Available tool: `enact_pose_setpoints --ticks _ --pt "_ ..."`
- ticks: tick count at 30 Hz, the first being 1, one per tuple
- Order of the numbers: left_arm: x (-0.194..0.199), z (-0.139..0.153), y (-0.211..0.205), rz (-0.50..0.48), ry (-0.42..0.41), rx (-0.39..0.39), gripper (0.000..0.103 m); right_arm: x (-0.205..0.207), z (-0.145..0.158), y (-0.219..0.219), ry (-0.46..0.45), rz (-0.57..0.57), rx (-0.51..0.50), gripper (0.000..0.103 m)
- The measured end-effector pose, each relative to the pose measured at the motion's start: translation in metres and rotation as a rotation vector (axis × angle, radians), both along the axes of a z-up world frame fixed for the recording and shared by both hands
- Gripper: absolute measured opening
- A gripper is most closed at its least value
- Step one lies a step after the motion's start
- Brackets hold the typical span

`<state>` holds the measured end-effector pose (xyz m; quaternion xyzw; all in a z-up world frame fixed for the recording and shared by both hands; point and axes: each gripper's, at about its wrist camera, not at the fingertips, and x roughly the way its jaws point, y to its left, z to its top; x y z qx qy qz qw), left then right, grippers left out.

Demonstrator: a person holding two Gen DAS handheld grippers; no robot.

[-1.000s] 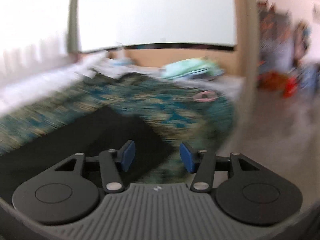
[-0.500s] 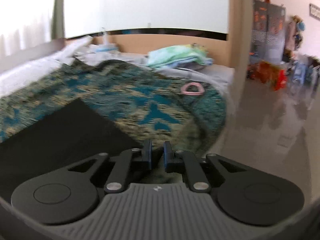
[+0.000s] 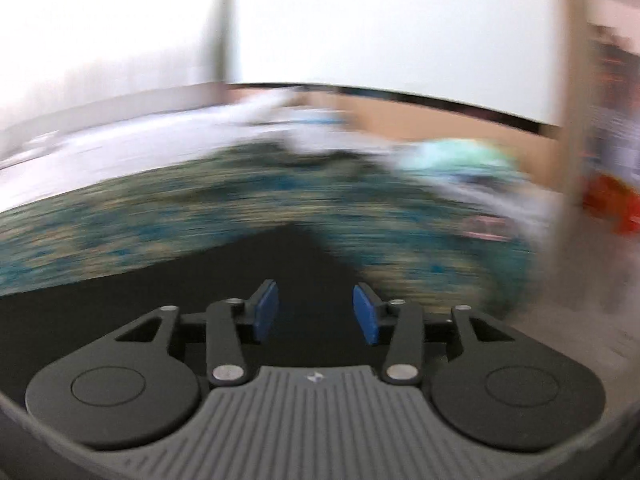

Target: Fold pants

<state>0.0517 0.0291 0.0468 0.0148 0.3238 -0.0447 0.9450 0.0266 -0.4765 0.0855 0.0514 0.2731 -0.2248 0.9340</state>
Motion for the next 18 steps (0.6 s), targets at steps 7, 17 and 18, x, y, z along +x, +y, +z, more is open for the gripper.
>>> enact_pose_setpoints --ticks 7,17,18 --pt "0.054 0.011 -0.016 -0.105 -0.007 -0.011 0.016 0.062 -0.012 0.169 0.076 0.506 0.061 0.063" --pt "0.183 -0.030 -0.023 -0.031 0.128 -0.108 0.007 0.047 -0.054 0.321 0.126 0.785 -0.038 0.066" --pt "0.191 -0.030 -0.021 -0.021 0.133 -0.130 0.004 0.045 -0.056 0.324 0.118 0.784 -0.060 0.067"
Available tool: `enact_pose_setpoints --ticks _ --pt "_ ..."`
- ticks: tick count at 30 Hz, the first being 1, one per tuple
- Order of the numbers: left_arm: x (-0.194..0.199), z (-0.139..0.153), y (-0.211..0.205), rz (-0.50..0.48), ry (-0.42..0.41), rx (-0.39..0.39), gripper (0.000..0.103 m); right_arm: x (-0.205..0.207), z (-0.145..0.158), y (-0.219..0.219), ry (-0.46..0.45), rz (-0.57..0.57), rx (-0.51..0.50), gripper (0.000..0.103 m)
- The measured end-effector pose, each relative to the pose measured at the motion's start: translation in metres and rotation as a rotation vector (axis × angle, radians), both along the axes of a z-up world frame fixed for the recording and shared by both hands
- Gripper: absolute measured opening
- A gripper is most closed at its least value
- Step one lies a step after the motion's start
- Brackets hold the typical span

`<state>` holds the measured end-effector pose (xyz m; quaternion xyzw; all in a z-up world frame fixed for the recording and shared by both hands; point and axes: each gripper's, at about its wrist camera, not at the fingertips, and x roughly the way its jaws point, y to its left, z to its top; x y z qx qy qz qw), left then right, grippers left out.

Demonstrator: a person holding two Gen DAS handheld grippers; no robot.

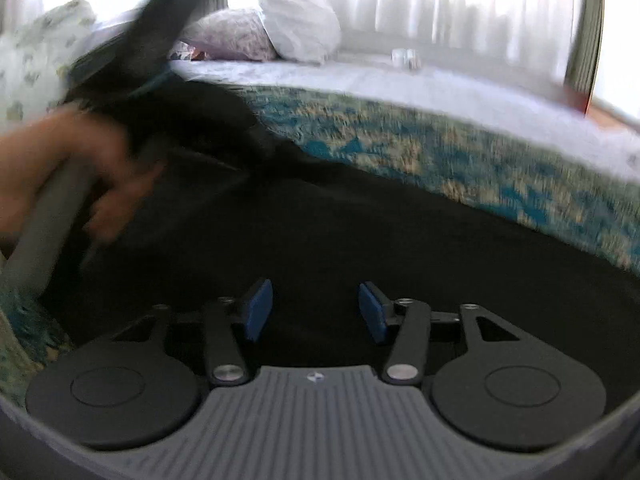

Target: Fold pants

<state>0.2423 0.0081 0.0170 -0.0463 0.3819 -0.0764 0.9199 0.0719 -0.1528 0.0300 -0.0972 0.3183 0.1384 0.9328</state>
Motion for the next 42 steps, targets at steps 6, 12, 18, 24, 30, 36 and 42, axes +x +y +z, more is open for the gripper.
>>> enact_pose_setpoints --ticks 6,12,18,24,30,36,42 --pt "0.016 -0.003 0.002 -0.010 -0.012 0.006 0.004 0.004 -0.003 -0.011 0.016 -0.035 0.084 0.072" --pt "0.011 -0.002 -0.007 -0.031 -0.043 0.067 0.005 -0.001 -0.006 -0.002 -0.023 -0.033 0.035 0.074" --pt "-0.004 0.012 -0.011 -0.022 -0.038 0.082 0.011 0.003 -0.001 -0.013 -0.009 -0.049 0.099 0.077" --pt "-0.052 0.027 -0.004 -0.016 -0.088 0.101 0.023 -0.017 0.014 -0.047 -0.064 -0.125 0.149 0.078" --pt "-0.136 0.027 0.023 0.017 -0.166 0.111 0.035 -0.044 0.014 -0.108 -0.115 -0.217 0.127 0.081" --pt "-0.185 0.012 0.075 0.207 -0.130 0.152 0.035 -0.049 -0.002 -0.198 -0.053 -0.447 0.164 0.080" --pt "-0.200 0.008 0.104 0.309 -0.103 0.156 0.034 -0.045 -0.005 -0.283 -0.106 -0.715 0.125 0.079"
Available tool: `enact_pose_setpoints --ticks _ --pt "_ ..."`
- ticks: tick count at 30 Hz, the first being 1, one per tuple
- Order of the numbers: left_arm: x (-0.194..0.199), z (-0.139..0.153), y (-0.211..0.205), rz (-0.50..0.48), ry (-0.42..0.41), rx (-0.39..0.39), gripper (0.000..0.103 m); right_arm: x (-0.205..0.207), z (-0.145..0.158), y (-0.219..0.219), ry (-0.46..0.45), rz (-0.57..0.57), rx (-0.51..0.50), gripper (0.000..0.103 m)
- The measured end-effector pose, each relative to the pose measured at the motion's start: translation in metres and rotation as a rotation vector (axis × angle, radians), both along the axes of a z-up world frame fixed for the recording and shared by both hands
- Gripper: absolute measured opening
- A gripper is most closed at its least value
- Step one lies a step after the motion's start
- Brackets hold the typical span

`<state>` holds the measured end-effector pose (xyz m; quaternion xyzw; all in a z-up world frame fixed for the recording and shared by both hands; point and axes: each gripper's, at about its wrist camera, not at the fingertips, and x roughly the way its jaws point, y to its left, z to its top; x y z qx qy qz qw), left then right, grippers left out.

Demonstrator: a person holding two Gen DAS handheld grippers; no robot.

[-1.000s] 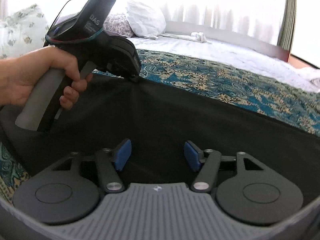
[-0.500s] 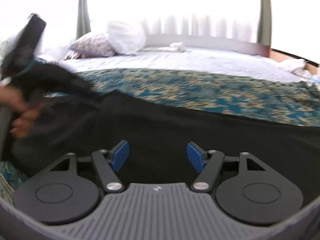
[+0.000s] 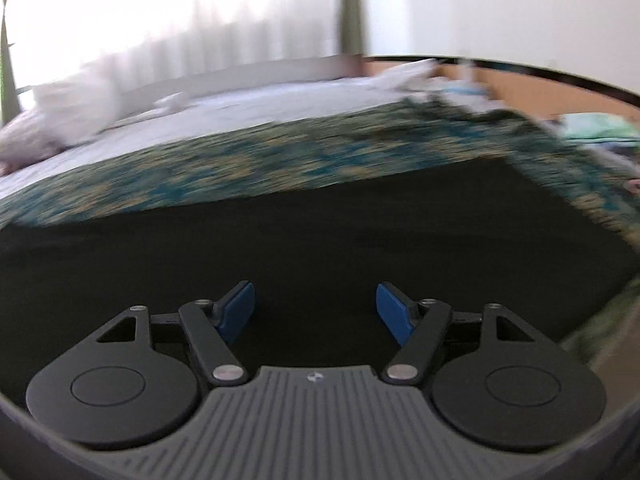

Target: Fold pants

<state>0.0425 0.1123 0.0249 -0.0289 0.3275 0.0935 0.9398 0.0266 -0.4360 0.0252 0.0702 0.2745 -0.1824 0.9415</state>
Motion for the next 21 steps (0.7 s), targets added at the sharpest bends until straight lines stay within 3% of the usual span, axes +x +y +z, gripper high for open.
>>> enact_pose_setpoints --ticks 2,6,9,12,21 --pt "-0.002 0.002 -0.004 0.002 0.008 0.016 0.034 -0.008 0.004 -0.032 -0.049 -0.156 0.052 0.079" --pt "0.001 0.008 -0.029 -0.074 0.001 0.006 0.036 -0.055 0.010 -0.066 -0.283 -0.338 0.190 0.079" --pt "0.007 0.013 -0.058 -0.141 -0.011 -0.006 0.037 -0.088 0.008 -0.082 -0.397 -0.463 0.272 0.079" --pt "0.010 0.014 -0.092 -0.223 -0.015 -0.026 0.038 -0.102 0.008 -0.093 -0.397 -0.531 0.283 0.080" --pt "0.021 0.001 -0.188 -0.440 0.007 0.024 0.041 -0.092 -0.004 -0.123 -0.307 -0.533 0.332 0.080"
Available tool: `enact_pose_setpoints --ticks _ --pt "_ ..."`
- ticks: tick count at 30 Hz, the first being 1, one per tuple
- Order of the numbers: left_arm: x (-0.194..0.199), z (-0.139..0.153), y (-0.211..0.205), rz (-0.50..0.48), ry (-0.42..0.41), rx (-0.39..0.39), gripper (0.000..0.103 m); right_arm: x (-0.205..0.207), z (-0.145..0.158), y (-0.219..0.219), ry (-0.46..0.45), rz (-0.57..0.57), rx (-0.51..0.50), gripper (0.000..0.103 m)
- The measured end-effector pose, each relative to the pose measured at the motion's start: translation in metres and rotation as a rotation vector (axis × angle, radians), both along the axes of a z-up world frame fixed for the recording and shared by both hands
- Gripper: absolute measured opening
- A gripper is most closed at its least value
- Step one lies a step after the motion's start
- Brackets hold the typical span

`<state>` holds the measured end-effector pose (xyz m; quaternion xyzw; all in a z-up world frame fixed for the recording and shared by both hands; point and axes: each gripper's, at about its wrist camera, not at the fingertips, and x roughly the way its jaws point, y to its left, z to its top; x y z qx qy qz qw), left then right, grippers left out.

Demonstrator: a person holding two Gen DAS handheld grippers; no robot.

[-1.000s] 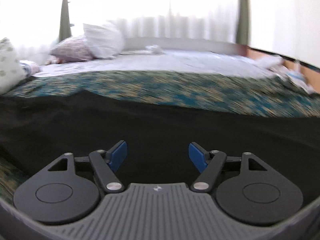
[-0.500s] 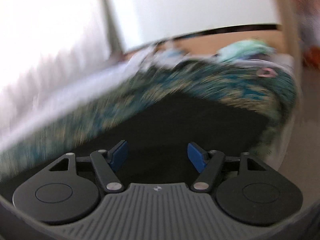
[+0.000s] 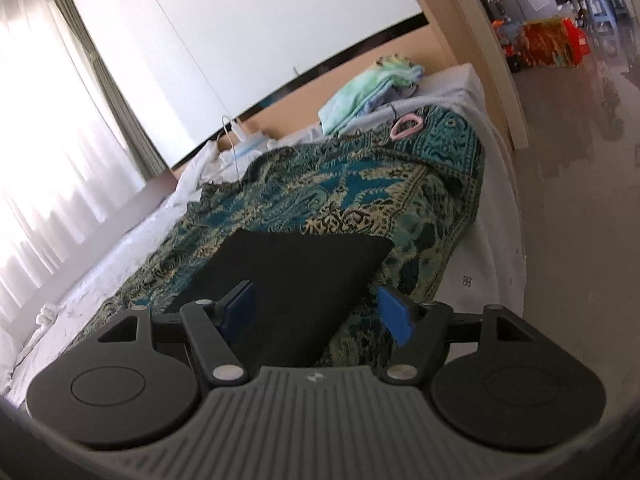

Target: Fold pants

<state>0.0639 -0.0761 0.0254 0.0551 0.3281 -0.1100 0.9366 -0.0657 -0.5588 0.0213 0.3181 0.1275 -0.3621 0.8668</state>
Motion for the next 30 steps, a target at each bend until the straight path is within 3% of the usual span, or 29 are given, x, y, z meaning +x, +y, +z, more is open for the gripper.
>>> enact_pose_setpoints --ticks 7,17,23,25,30 --pt "0.000 -0.012 -0.027 -0.042 0.010 0.036 0.042 0.017 -0.001 -0.007 0.034 -0.006 -0.006 0.080" --pt "-0.001 -0.017 -0.027 -0.043 -0.001 0.059 0.046 0.057 0.004 0.036 0.288 0.030 -0.224 0.083" --pt "-0.001 -0.016 -0.027 -0.044 0.001 0.064 0.046 0.066 0.007 0.058 0.299 0.099 -0.303 0.084" --pt "-0.001 -0.016 -0.027 -0.045 0.001 0.064 0.046 0.069 0.006 0.055 0.303 0.101 -0.281 0.083" --pt "0.000 -0.017 -0.027 -0.048 0.001 0.063 0.047 0.066 0.006 0.026 0.214 0.090 -0.175 0.084"
